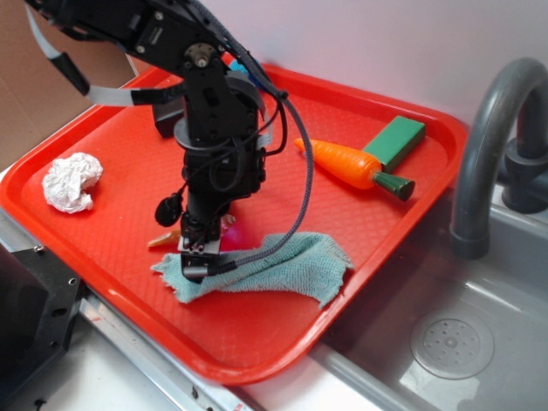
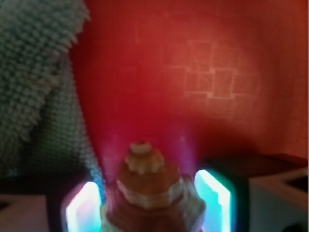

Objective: Grab the shell.

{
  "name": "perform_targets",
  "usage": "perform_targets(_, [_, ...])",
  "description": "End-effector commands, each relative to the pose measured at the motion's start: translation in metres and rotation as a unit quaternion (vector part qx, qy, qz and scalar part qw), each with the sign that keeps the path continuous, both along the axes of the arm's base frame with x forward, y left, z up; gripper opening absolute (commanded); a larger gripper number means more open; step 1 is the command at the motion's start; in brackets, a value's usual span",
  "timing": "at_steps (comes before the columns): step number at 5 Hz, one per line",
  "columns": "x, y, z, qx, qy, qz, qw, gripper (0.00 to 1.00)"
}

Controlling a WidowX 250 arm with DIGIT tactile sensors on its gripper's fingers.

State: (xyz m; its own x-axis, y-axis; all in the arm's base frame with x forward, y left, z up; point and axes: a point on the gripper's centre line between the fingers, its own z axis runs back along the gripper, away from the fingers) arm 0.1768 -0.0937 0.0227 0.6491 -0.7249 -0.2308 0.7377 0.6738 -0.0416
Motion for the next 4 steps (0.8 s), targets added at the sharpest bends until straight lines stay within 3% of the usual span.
perform_targets(1, [0.022,0.038,0.110,-0.047,-0.104,0.160,0.980,0.00])
perform_targets(2, [0.013,0.064,0.159,-0.057,-0.128,0.281,0.949,0.00])
perform_targets(3, [-0.004,0.074,0.179,-0.097,-0.151,0.400,0.899,0.00])
perform_targets(4, [0.003,0.069,0.174,-0.098,-0.146,0.403,0.898,0.00])
